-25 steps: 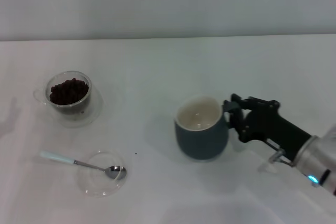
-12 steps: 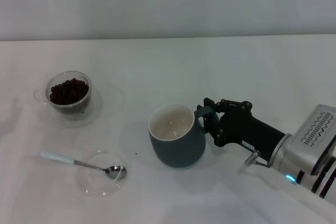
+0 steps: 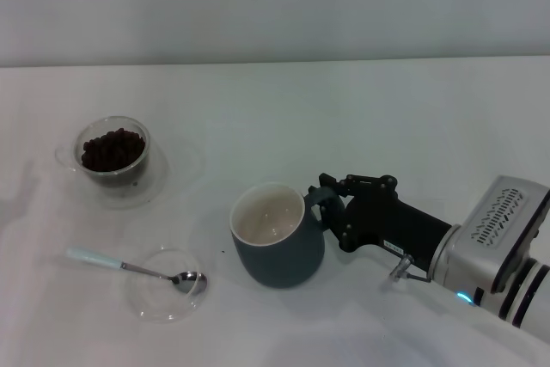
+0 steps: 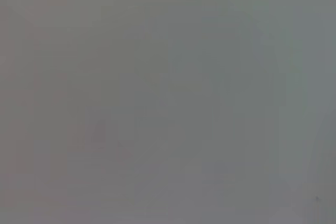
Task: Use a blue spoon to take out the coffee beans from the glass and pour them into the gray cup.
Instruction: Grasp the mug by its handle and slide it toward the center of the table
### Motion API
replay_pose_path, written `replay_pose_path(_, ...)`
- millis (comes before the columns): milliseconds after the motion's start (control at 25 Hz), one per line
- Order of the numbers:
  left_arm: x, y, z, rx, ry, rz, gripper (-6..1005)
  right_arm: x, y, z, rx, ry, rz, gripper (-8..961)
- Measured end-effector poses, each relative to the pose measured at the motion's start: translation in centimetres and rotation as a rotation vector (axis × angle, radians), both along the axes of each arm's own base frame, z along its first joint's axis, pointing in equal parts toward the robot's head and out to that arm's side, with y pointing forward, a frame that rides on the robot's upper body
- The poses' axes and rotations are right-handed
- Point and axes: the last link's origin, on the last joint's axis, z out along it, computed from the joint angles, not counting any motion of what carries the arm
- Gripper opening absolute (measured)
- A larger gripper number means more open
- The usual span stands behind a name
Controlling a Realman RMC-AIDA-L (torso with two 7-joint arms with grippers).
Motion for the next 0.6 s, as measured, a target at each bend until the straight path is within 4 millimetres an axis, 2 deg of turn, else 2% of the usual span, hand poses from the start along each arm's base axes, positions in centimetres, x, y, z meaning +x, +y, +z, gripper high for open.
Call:
replay_pose_path(440,-0.34,-0.49,-0.01,0.000,0.000,0.010,860,0.10,-0.06,-0.01,-0.003,-0.005,0.001,171)
replay_pose_path(600,-0.34,-0.50,-0.01,0.000,0.000,0.010,861,0.35,-0.05,0.09,-0.003,-0.011,-0.003,222)
